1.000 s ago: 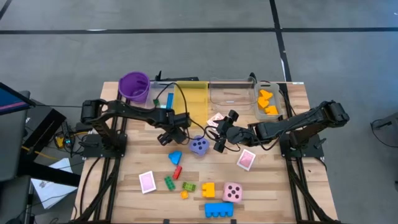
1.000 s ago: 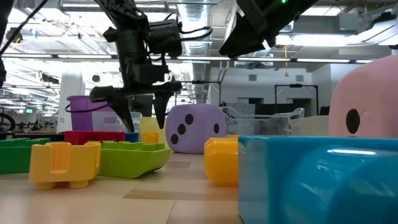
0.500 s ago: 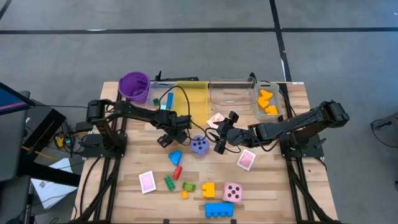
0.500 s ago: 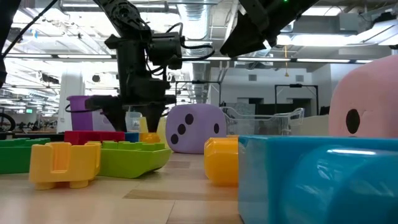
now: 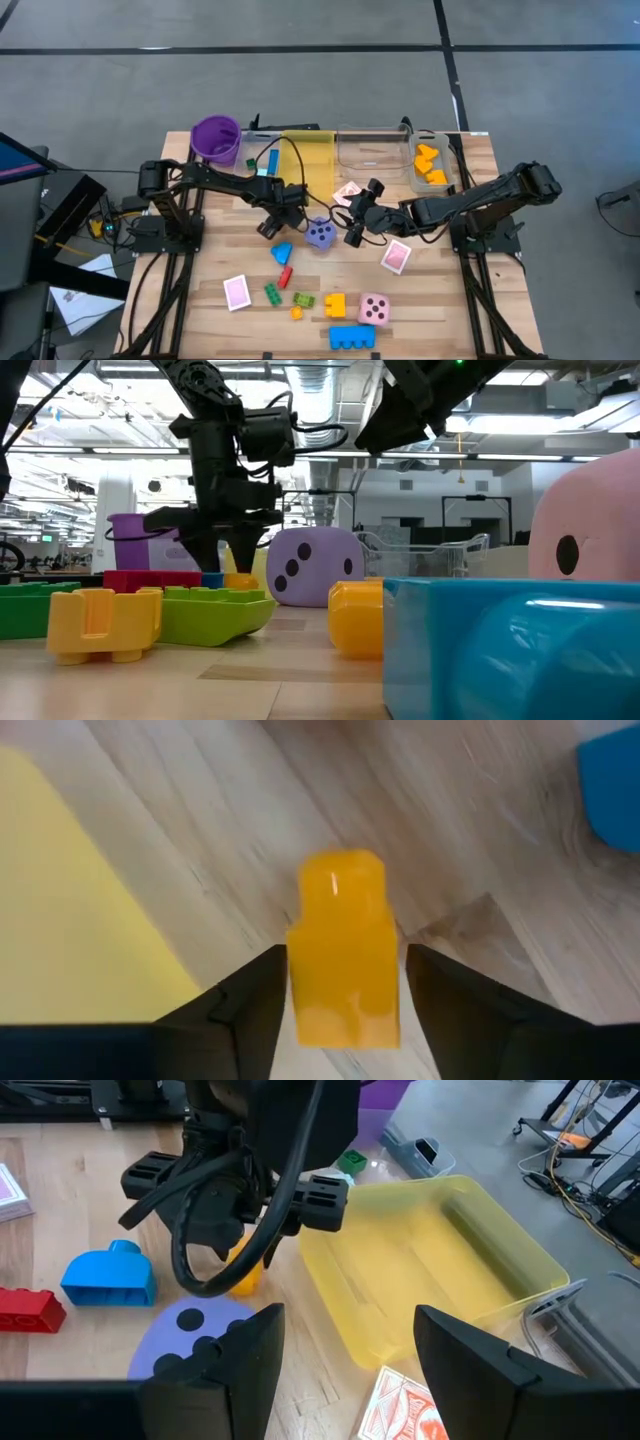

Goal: Pick & Place Toys
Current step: Put the large yellow game piece into the gray bin

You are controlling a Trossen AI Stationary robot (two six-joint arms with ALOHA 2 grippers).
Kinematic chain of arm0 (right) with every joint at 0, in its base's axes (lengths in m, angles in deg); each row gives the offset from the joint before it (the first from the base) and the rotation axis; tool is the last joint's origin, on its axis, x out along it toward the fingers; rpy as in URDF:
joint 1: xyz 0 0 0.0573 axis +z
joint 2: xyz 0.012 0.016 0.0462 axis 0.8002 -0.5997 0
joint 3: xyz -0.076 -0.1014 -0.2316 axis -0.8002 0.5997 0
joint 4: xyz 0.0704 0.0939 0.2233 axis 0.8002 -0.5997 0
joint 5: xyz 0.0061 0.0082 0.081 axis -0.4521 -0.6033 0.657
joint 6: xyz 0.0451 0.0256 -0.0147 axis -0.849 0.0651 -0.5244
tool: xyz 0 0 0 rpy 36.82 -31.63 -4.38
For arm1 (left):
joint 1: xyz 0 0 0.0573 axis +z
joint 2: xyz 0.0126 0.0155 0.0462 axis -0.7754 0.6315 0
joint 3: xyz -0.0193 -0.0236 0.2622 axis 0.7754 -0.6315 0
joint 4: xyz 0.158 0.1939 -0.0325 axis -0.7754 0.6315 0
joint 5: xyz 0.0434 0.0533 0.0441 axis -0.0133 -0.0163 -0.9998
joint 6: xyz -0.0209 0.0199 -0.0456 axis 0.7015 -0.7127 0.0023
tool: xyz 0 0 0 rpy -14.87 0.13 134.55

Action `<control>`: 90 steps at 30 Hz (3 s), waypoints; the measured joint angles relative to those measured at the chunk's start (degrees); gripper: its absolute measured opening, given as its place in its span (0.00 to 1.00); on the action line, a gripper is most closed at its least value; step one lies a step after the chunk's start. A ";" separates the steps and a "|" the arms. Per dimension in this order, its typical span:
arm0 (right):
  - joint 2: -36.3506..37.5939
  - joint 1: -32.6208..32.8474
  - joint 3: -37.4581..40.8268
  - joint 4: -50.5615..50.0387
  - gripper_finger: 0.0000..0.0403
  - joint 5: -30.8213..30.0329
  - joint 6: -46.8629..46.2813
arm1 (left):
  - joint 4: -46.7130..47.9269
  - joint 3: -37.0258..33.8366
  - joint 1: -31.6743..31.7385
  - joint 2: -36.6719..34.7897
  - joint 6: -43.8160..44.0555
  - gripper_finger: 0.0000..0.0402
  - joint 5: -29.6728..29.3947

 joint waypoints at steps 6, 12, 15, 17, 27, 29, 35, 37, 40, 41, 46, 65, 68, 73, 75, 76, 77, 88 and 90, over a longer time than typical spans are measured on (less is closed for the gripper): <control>0.00 0.00 0.00 -0.06 0.54 -0.01 -0.06 | -5.63 0.00 0.00 -0.02 5.15 0.35 0.02; 0.00 0.00 0.00 -0.27 0.54 -0.01 -1.31 | -5.34 -0.03 0.00 -0.61 7.21 0.28 -0.35; 0.00 0.00 0.00 -0.28 0.54 0.01 -1.31 | -5.08 -0.07 -0.37 -3.21 7.21 0.28 -2.35; 0.00 0.00 0.00 -0.24 0.54 -0.01 -1.31 | -5.69 -0.04 -0.70 -5.76 7.24 0.28 -4.37; 0.00 0.00 0.02 -0.15 0.54 -0.01 -1.32 | -3.27 0.00 0.92 -24.24 15.24 0.28 -18.91; 0.00 0.00 0.02 -0.07 0.54 0.00 -1.33 | -1.89 0.00 2.71 -26.90 20.07 0.28 -21.64; 0.00 0.00 0.02 0.20 0.54 -0.01 -1.35 | 1.59 -0.05 9.93 -30.25 32.42 0.28 -19.78; 0.00 -0.02 0.02 0.28 0.54 -0.01 -1.33 | 0.14 -0.07 11.49 -30.09 32.71 0.28 -17.81; 0.00 -0.09 0.02 0.48 0.54 -0.01 -1.36 | -4.40 -0.07 13.78 -28.74 32.80 0.28 -12.79; 0.00 -0.24 0.02 0.50 0.54 -0.01 -1.36 | -6.67 -0.07 14.49 -27.89 32.98 0.28 -10.51; 0.02 -0.90 0.02 0.94 0.54 -0.01 -1.36 | -20.08 0.00 16.14 -21.72 34.26 0.28 -2.83; 0.02 -0.80 0.02 -1.32 0.54 -5.13 6.84 | -41.18 2.91 15.27 -6.77 34.52 0.28 17.76; 0.02 -0.38 0.02 -1.10 0.54 -4.97 10.08 | -34.43 2.95 13.92 -9.39 34.51 0.28 18.62; 0.02 0.47 0.02 0.91 0.54 -3.69 16.29 | -26.87 2.91 10.62 -13.19 35.36 0.28 22.16; 0.02 0.44 0.02 2.17 0.54 -0.65 18.66 | -25.99 2.91 9.05 -13.63 37.16 0.28 22.50; 0.02 0.42 0.02 2.83 0.54 1.60 19.89 | -26.05 2.91 8.38 -13.76 37.95 0.28 22.58; 0.02 0.42 0.02 3.44 0.54 3.59 21.07 | -25.89 2.91 7.70 -13.91 38.52 0.28 22.78; 0.02 0.50 0.02 5.64 0.54 7.31 27.00 | -23.93 2.91 2.94 -13.97 44.50 0.28 24.25; 0.02 0.61 0.02 5.92 0.54 7.27 28.04 | -22.43 2.91 2.63 -13.94 44.78 0.28 24.28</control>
